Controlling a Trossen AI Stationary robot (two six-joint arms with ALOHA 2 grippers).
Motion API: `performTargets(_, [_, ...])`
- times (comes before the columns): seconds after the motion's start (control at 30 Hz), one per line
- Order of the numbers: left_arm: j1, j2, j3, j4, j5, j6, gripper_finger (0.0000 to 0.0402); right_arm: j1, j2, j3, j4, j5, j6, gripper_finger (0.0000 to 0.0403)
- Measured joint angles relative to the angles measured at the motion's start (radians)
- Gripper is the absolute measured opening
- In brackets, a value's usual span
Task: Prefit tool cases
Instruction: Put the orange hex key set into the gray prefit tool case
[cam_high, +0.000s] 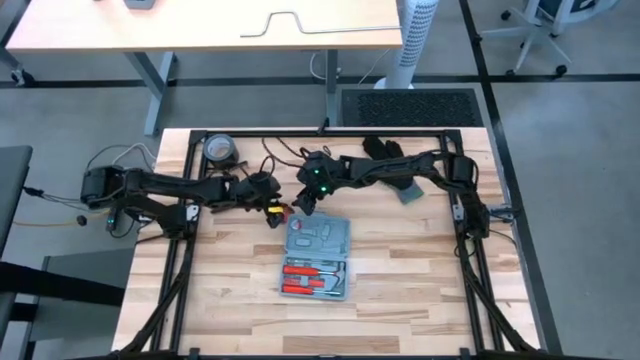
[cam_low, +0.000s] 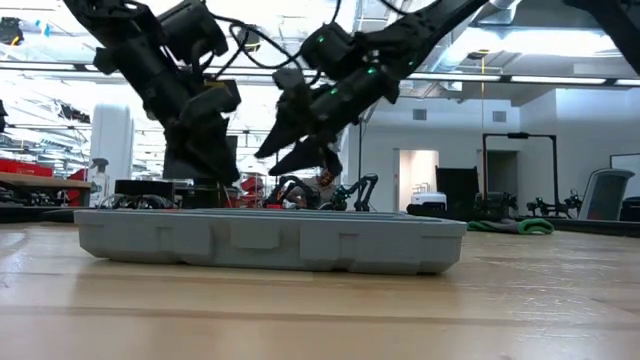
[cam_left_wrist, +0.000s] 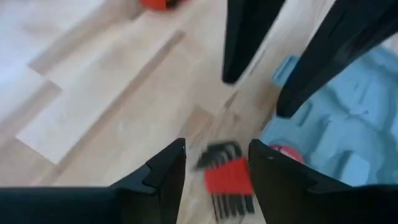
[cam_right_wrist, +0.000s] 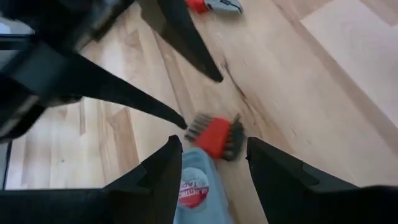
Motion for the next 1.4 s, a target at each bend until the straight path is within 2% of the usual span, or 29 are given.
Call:
performTargets(0.1, [0.011,-0.028,0.001,-0.005,-0.014,0.012,0.0157,-0.001,0.013,0.01,-0.023,-0.031,0.001,0.0188])
performTargets(0.3, [-0.001,-0.04,0.001,-0.169,0.033,0.087,0.0141,0.002,-0.019,0.012,-0.055,-0.037,-0.106,0.0172])
performTargets(0.43, [-0.019,-0.04,-0.024,-0.143,0.031,0.086,0.0139,0.008,-0.023,0.012,-0.06,-0.038,-0.117,0.0157])
performTargets(0.53, [-0.019,-0.039,-0.062,-0.056,0.033,0.053,0.0139,0.01,-0.023,-0.021,-0.041,-0.039,-0.114,0.0146])
performTargets(0.63, [-0.019,-0.039,-0.091,0.011,0.063,0.019,0.0139,0.016,-0.023,-0.081,-0.013,-0.04,-0.085,0.0139])
performTargets(0.83, [-0.043,-0.011,-0.092,0.025,0.083,-0.002,0.0139,0.072,-0.022,-0.184,0.074,-0.049,-0.012,0.013])
performTargets(1.1, [-0.05,0.123,-0.092,0.08,0.091,0.0,0.0139,0.133,-0.031,-0.305,0.118,-0.021,0.082,0.0127])
performTargets(1.23, [-0.052,0.155,-0.082,0.11,0.123,0.0,0.0139,0.178,-0.061,-0.389,0.183,-0.007,0.165,0.0126])
performTargets(1.4, [-0.055,0.139,-0.06,0.098,0.128,0.023,0.0139,0.216,-0.126,-0.45,0.239,0.035,0.23,0.0126])
